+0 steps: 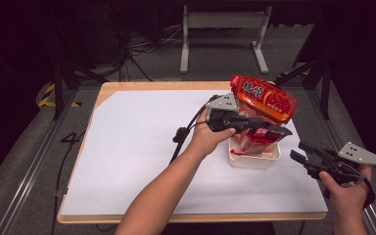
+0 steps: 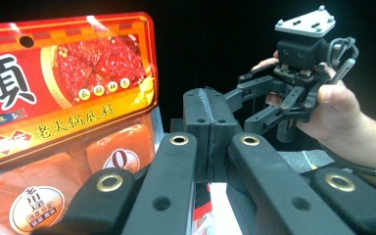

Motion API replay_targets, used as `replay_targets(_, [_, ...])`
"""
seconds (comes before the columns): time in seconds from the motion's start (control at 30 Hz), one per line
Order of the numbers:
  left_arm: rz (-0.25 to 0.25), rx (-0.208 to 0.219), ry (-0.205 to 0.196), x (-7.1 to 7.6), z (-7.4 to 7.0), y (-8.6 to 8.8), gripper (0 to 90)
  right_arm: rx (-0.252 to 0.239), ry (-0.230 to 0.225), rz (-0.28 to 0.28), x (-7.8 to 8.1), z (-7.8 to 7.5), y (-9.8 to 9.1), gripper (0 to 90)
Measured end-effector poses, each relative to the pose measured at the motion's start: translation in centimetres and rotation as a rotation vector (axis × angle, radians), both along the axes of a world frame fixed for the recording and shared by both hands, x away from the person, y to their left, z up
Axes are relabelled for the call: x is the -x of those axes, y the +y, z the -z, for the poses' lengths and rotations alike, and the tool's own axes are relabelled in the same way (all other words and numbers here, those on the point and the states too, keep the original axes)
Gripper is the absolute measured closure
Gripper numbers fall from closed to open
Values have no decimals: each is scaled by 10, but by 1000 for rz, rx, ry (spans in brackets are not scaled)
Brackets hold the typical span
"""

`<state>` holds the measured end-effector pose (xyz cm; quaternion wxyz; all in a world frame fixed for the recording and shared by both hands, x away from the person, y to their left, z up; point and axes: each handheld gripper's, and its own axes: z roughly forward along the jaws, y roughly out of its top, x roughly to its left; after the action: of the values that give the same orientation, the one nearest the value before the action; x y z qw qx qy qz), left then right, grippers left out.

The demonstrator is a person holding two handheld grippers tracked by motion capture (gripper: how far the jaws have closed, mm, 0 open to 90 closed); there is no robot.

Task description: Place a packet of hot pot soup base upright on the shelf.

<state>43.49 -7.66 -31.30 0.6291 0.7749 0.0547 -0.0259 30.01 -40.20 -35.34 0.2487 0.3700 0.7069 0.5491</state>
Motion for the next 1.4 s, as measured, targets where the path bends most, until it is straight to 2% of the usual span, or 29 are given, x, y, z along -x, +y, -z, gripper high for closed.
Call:
replay_targets(0.1, [-4,-13,-1,0,7,2,900,0,4,-3,0,1,0,495])
replay_targets(0.17, [-14,-39,-7,-1,11,5,900,1,8,-6,-1,1,1,495])
replay_targets(0.27, [-20,-26,7,-3,16,12,900,3,11,-12,-2,2,3,494])
replay_targets(0.43, [-41,-34,8,-3,17,19,900,3,12,-15,-4,3,5,493])
replay_targets(0.6, [-43,-48,5,-2,17,15,900,1,12,-17,-4,2,5,488])
replay_targets(0.83, [-27,-47,16,-2,19,3,900,-5,11,-14,-3,2,3,487])
replay_targets(0.97, [-21,-16,0,0,15,-5,900,-5,6,-12,-3,2,1,487])
replay_targets(1.1, [-5,46,-9,4,14,-12,900,-9,2,-9,-2,1,0,487])
replay_targets(1.2, [-14,-3,-7,3,22,-15,900,-13,5,-10,-2,1,0,486])
replay_targets(1.23, [-15,-15,5,2,26,-14,893,-12,6,-11,-2,2,0,484])
replay_targets(1.3, [-35,-14,37,-1,32,-8,820,-11,9,-13,-3,2,0,484])
replay_targets(1.33, [-35,-14,37,-1,32,-8,730,-10,7,-14,-3,3,1,483])
replay_targets(1.4, [-62,-35,48,-3,33,0,721,-10,13,-14,-4,3,1,483])
